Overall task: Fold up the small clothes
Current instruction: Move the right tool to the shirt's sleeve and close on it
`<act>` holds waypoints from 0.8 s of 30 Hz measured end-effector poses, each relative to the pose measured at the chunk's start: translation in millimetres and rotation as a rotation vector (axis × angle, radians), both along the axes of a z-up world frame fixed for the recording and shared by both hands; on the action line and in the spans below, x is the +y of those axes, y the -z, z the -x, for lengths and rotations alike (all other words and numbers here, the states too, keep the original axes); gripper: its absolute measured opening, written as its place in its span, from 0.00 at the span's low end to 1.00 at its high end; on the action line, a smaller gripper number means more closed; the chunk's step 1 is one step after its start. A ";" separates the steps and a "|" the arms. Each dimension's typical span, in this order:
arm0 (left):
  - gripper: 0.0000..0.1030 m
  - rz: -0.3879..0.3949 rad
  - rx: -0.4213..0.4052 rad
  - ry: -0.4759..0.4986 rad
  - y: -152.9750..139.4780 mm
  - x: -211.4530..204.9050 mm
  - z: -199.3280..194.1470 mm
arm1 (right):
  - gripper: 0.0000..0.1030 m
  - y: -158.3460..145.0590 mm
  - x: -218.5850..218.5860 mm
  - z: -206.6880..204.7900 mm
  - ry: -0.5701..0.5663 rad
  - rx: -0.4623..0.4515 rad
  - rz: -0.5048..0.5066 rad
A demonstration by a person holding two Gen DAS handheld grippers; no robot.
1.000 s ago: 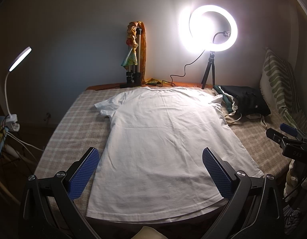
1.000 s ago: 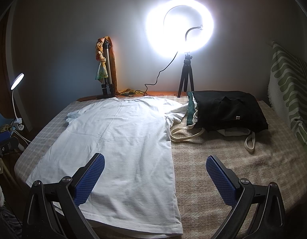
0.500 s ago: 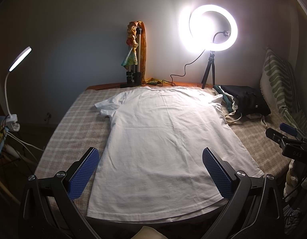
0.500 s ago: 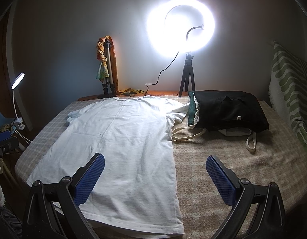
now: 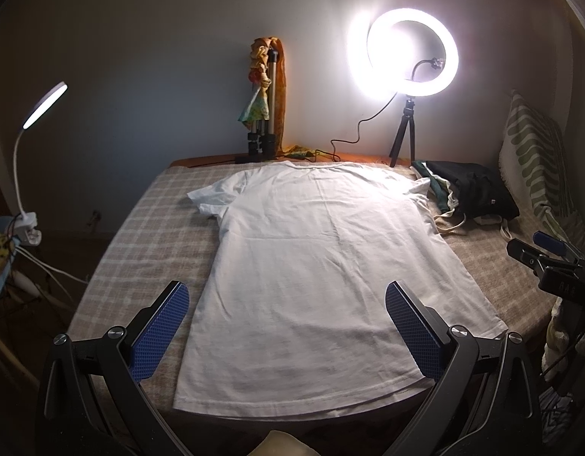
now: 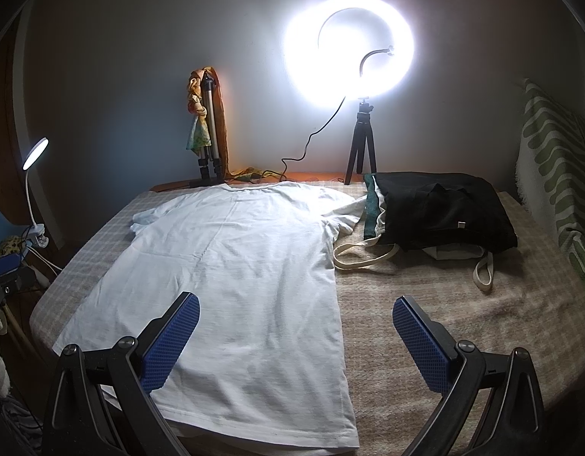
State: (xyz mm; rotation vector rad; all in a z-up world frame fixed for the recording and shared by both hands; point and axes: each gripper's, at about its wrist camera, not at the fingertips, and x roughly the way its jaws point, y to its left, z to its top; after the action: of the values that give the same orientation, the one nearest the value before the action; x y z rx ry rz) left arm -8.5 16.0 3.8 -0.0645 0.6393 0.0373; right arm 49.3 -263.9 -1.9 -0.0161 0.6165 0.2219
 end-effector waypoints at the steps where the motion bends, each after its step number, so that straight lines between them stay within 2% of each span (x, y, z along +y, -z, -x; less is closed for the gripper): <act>1: 1.00 0.000 0.000 -0.005 0.2 2.2 1.1 | 1.00 0.0 1.0 -0.3 -0.002 0.001 -0.001; 11: 1.00 0.053 0.034 -0.013 13.0 30.0 9.3 | 1.00 -9.1 33.1 -12.1 -0.056 -0.013 -0.007; 17: 1.00 0.183 -0.004 -0.004 34.4 62.0 27.0 | 1.00 -20.1 74.9 -24.9 -0.159 -0.019 0.005; 19: 1.00 0.201 0.017 -0.022 44.3 70.0 28.1 | 1.00 -23.9 88.6 -29.0 -0.183 -0.030 0.018; 22: 0.99 0.198 0.063 -0.052 60.6 79.2 28.5 | 1.00 -32.5 107.0 -40.9 -0.243 -0.031 -0.042; 24: 0.93 0.207 0.102 -0.065 72.2 85.8 28.9 | 1.00 -37.8 117.0 -49.4 -0.288 -0.025 -0.084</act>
State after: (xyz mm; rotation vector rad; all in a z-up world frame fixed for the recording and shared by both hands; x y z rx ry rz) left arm -37.3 101.8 -68.5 -0.2849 0.7413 0.0375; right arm 98.7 -146.9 35.8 -0.0268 0.5782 0.5259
